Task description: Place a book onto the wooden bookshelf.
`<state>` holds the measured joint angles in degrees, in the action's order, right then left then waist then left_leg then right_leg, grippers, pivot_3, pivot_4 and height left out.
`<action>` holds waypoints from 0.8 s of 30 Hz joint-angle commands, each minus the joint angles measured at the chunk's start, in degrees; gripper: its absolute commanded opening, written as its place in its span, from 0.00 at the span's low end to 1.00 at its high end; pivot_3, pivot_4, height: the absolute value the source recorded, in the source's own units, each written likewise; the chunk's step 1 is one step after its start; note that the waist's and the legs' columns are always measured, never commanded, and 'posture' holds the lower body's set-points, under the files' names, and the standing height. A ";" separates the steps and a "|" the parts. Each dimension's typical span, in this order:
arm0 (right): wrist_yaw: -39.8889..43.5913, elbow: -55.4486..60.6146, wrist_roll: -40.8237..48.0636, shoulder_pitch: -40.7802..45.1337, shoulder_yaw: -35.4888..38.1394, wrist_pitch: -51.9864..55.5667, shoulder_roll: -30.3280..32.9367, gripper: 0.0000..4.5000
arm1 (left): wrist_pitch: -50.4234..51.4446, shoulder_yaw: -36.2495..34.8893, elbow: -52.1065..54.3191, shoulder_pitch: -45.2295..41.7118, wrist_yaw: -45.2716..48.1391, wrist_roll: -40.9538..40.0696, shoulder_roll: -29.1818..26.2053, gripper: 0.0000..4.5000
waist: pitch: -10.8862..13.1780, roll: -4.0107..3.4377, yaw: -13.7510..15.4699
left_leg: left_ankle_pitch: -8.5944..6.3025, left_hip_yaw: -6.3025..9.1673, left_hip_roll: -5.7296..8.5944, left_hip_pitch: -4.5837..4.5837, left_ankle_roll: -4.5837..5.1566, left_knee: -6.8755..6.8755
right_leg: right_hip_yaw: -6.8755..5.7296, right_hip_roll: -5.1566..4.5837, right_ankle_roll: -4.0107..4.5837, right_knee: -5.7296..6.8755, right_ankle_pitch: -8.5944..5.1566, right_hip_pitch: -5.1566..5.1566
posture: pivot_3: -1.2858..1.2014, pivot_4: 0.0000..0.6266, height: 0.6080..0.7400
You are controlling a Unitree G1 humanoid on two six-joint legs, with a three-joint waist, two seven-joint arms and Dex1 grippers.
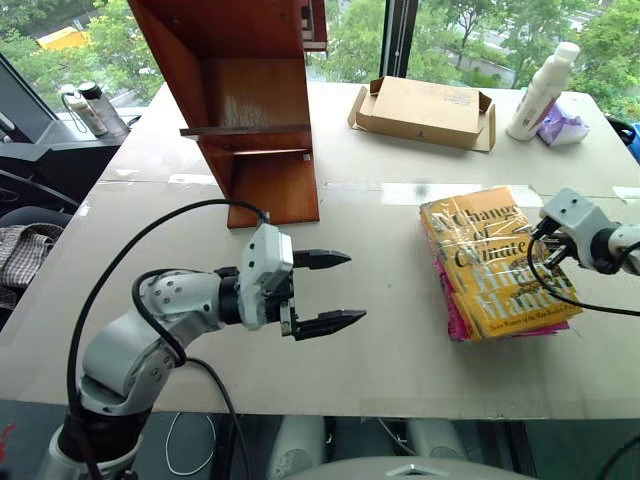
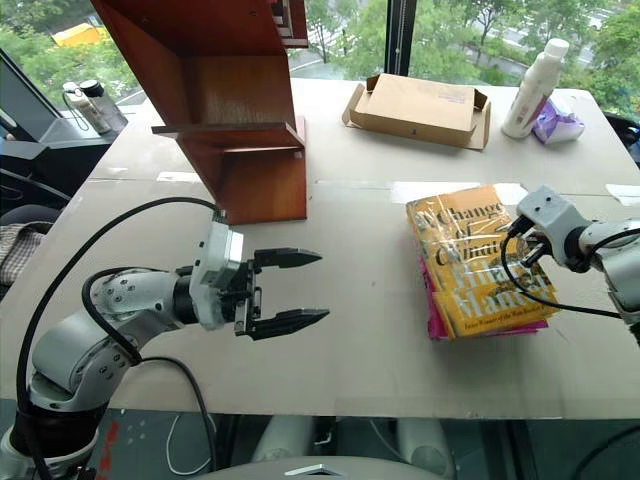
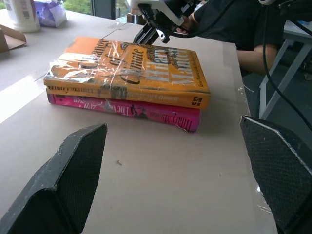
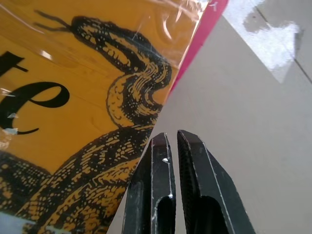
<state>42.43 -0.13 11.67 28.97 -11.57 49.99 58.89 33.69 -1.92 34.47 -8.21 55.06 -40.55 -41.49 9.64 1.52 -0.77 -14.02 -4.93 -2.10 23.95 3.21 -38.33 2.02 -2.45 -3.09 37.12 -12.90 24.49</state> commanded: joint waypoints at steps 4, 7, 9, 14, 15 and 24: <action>2.79 3.39 1.18 2.79 0.13 4.11 -4.93 0.02 | -2.33 -1.80 1.55 2.79 -0.43 0.25 -0.44 1.00 | 0.00 0.00 -0.04 | 0.00 0.01 -0.03 0.00 0.00 0.01 | -0.01 0.00 -0.01 -0.01 0.01 0.00 | 0.52 0.24 1.00; 1.65 6.54 1.81 2.54 1.27 7.58 -7.11 0.02 | -2.74 -2.38 1.43 3.49 -0.70 0.21 -0.43 1.00 | 0.00 0.00 -0.09 | 0.00 0.01 -0.05 -0.01 0.00 0.01 | -0.02 0.02 0.00 0.01 0.01 0.01 | 0.52 0.24 1.00; 0.90 8.46 2.18 1.81 2.15 9.38 -8.18 0.02 | -3.00 -2.75 1.38 3.99 -0.66 0.07 -0.53 1.00 | 0.00 0.00 -0.01 | 0.00 0.01 -0.05 -0.01 0.00 0.01 | -0.02 0.02 0.00 0.02 0.01 0.01 | 0.52 0.24 1.00; -1.48 10.86 0.47 -1.56 5.77 8.14 -5.71 0.02 | -3.64 -4.88 1.72 6.72 1.00 -0.45 -1.91 1.00 | 0.00 0.00 0.33 | 0.00 0.02 -0.02 0.02 0.00 0.01 | -0.05 -0.03 0.01 0.00 0.00 0.00 | 0.52 0.24 1.00; -1.37 10.77 0.51 -2.41 7.63 7.68 -4.35 0.02 | -4.51 -5.99 1.64 7.92 2.08 -0.50 -2.42 1.00 | 0.00 -0.01 0.34 | 0.00 0.01 -0.01 0.03 0.00 0.01 | -0.05 -0.05 0.01 -0.01 0.00 0.00 | 0.52 0.24 1.00; 0.12 19.21 3.68 -7.20 13.70 9.47 -0.67 0.02 | -6.61 -11.97 -0.12 15.42 6.36 -1.41 -4.73 1.00 | -0.01 -0.03 -0.11 | -0.01 -0.02 -0.06 -0.05 0.01 0.04 | -0.09 -0.08 0.02 0.01 0.00 0.01 | 0.52 0.24 1.00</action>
<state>42.30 15.57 14.49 21.56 0.94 58.77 58.13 28.25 -12.56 33.21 7.14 61.05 -40.73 -45.98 9.63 1.48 -0.88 -14.04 -4.93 -2.16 23.90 3.21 -38.29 1.91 -2.52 -3.06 37.13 -12.90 24.49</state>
